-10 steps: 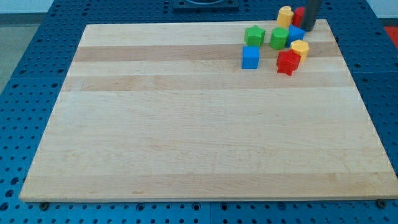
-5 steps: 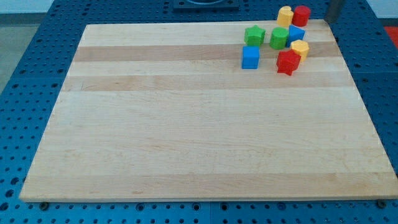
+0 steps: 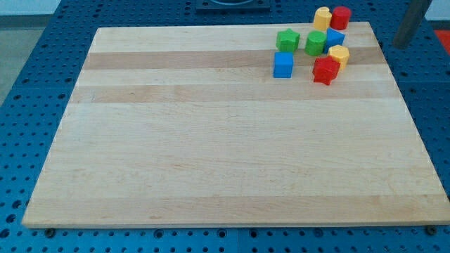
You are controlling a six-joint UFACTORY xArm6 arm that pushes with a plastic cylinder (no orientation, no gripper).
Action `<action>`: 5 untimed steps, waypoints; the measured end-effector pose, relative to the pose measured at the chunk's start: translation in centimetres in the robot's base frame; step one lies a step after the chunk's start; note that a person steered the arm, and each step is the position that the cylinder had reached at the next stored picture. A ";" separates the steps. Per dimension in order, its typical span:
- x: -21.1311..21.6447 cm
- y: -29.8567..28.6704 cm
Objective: Point your arm at blue triangle
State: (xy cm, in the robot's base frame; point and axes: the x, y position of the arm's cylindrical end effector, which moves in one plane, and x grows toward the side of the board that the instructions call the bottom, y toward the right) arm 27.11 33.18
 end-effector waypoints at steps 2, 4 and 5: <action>-1.5 -1.6; -0.8 -4.8; -0.5 -6.6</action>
